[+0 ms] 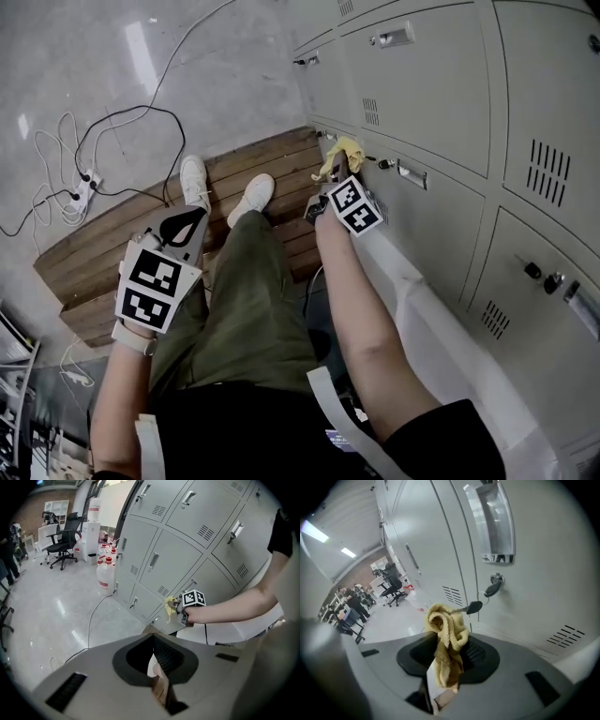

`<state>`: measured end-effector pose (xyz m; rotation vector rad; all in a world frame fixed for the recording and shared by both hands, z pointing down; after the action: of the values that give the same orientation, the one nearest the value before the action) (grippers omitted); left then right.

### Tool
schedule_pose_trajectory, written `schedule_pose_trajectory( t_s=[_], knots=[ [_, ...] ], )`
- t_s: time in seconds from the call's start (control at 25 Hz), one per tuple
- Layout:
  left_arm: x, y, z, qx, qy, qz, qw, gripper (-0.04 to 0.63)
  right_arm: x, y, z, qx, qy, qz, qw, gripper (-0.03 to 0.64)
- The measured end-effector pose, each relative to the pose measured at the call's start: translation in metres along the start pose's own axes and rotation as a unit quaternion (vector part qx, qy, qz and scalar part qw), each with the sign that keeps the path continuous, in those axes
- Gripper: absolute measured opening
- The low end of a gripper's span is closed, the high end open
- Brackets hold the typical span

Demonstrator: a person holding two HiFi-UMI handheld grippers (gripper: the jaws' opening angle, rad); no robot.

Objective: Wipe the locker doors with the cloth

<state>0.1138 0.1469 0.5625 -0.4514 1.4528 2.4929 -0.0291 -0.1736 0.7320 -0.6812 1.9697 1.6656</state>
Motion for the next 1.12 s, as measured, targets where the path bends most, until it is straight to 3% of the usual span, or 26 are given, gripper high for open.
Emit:
schedule_pose_trajectory(
  t_s=[0.4, 0.72, 0.92, 1.12],
  knots=[
    [0.027, -0.043, -0.028, -0.003, 0.005, -0.065, 0.9979, 0.009, 0.075, -0.091, 0.054, 0.106, 0.023, -0.052, 0.993, 0.137],
    [0.068, -0.089, -0.052, -0.016, 0.022, -0.151, 0.9882, 0.009, 0.132, -0.176, 0.087, 0.172, 0.029, -0.094, 0.980, 0.137],
    [0.094, -0.120, -0.065, -0.019, 0.041, -0.193, 0.9801, 0.011, 0.169, -0.227, 0.103, 0.195, -0.001, -0.126, 0.973, 0.137],
    [0.122, -0.155, -0.082, -0.035, 0.063, -0.243, 0.9673, 0.011, 0.210, -0.275, 0.119, 0.207, -0.069, -0.168, 0.961, 0.137]
  ],
)
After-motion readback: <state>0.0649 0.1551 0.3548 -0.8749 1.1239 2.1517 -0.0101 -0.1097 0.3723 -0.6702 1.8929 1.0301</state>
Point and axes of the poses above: the fingertips, and each gripper's own axes: y forward along the fingers, z to its left, x out of its top, the point moved 7 cm from there along -y, backward along the fingers, and after that the axes turned 11 degrees about -y, right-handed, at the moved point
